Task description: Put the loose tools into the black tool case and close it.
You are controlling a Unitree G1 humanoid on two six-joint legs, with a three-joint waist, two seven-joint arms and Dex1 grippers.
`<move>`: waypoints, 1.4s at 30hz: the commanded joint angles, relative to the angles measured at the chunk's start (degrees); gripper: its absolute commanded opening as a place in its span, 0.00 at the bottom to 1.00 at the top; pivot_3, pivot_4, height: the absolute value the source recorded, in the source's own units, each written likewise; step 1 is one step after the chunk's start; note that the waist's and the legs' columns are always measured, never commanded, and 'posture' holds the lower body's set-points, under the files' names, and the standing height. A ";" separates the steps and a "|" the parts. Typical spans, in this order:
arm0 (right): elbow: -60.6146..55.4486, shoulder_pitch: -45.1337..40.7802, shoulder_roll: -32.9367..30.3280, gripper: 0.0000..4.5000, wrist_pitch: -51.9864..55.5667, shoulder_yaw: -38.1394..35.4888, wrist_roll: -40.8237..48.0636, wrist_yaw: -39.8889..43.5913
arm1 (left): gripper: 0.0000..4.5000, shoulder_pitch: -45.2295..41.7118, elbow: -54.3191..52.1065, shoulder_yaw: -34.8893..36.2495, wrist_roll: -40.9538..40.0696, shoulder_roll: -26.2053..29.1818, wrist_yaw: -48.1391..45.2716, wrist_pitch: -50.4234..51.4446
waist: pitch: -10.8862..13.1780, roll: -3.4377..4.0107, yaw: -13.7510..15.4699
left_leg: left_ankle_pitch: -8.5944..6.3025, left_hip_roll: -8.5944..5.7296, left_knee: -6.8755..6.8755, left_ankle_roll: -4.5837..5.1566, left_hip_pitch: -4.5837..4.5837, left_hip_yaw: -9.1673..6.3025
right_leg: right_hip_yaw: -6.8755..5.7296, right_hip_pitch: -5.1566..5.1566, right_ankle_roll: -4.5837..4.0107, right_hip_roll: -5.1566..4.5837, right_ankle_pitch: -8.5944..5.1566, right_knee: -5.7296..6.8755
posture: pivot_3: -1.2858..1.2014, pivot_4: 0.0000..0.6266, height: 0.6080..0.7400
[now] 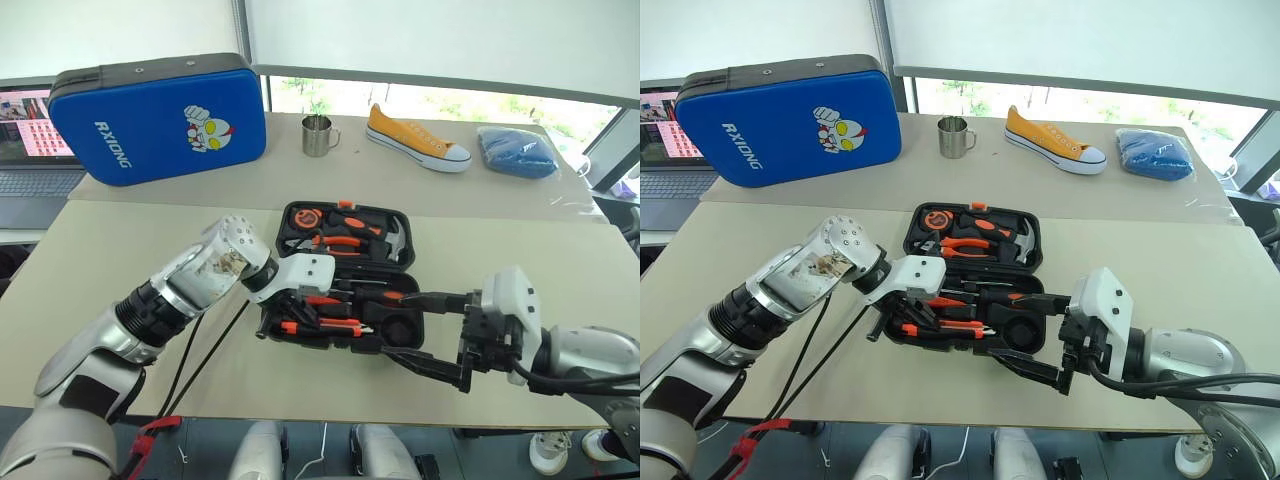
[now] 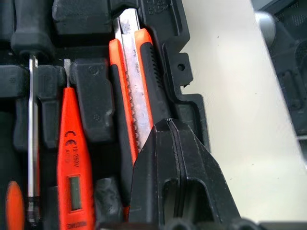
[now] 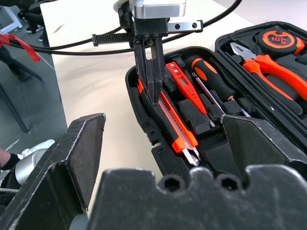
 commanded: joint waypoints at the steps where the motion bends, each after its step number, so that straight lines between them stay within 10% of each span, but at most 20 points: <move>1: -1.90 -0.20 -0.26 1.00 -0.01 -1.73 1.82 -0.56 | 0.01 1.15 -1.00 -1.29 1.19 0.59 -1.20 -0.38 | 0.00 0.00 0.00 | 0.00 0.00 0.00 0.00 0.00 0.00 | 0.00 0.00 0.00 0.00 0.00 0.00 | 0.52 0.24 0.99; 15: -1.79 0.41 -1.37 1.00 0.09 -2.41 2.70 -1.15 | 0.01 3.94 5.13 1.09 6.90 -1.84 3.21 -6.82 | -0.19 0.25 0.22 | -0.04 0.03 -0.04 0.10 1.40 -0.02 | 0.00 1.77 0.34 0.00 -0.21 -0.52 | 0.52 0.24 0.99; 42: -1.14 1.50 -1.60 1.00 0.09 -4.70 2.91 -1.45 | 0.01 5.42 10.81 7.11 6.94 -6.40 9.57 -15.01 | -0.19 0.24 0.24 | -0.04 -0.05 -0.04 0.12 0.66 -0.18 | 0.04 1.00 0.09 0.03 -0.04 -0.41 | 0.52 0.24 0.99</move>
